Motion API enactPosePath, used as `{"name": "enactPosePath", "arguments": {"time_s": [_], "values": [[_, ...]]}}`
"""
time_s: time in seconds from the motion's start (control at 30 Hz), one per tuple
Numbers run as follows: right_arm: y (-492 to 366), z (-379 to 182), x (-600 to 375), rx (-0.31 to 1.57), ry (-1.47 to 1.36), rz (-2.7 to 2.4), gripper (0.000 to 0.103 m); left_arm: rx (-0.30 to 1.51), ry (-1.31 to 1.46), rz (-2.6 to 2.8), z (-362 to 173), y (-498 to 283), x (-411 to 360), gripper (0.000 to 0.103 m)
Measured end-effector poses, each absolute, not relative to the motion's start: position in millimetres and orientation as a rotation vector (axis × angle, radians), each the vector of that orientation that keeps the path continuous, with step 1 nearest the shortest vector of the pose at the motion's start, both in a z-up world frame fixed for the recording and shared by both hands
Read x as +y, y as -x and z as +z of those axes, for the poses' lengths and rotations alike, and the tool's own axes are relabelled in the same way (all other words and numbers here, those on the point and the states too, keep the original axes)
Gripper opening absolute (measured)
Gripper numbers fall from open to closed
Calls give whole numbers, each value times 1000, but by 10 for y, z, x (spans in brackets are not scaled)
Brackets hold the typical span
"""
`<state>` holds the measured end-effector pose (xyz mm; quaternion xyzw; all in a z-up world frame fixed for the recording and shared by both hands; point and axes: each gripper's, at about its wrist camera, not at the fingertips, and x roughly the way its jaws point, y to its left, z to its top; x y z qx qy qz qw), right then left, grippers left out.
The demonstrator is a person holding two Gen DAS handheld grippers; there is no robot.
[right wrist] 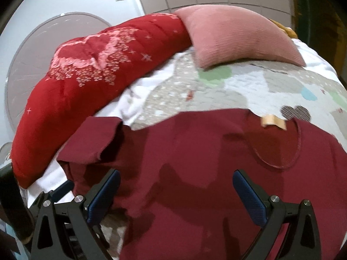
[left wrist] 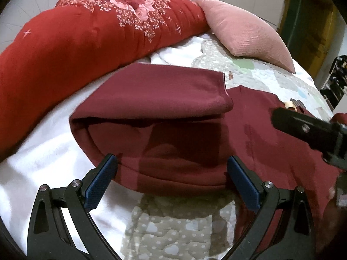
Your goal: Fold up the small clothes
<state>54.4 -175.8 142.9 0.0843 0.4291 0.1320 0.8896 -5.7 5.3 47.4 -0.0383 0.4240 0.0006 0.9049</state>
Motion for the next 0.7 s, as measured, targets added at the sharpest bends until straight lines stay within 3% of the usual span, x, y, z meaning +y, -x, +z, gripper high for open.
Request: {"name": "enactPosePath", "arguments": {"time_s": [0.5,0.6,0.67,0.7], "values": [[-916,1351,-1256,945,-263,448,88,882,120,119,510,42,582,102],[-1052,1249,-1140,972,-281,459,69,856,131,133,550,62,631,102],[-1138,1174,-1085,998,-318,475,42,840,141,134,568,59,671,102],[-1157,1157,-1063,996,-328,474,39,836,157,125,575,54,702,102]]}}
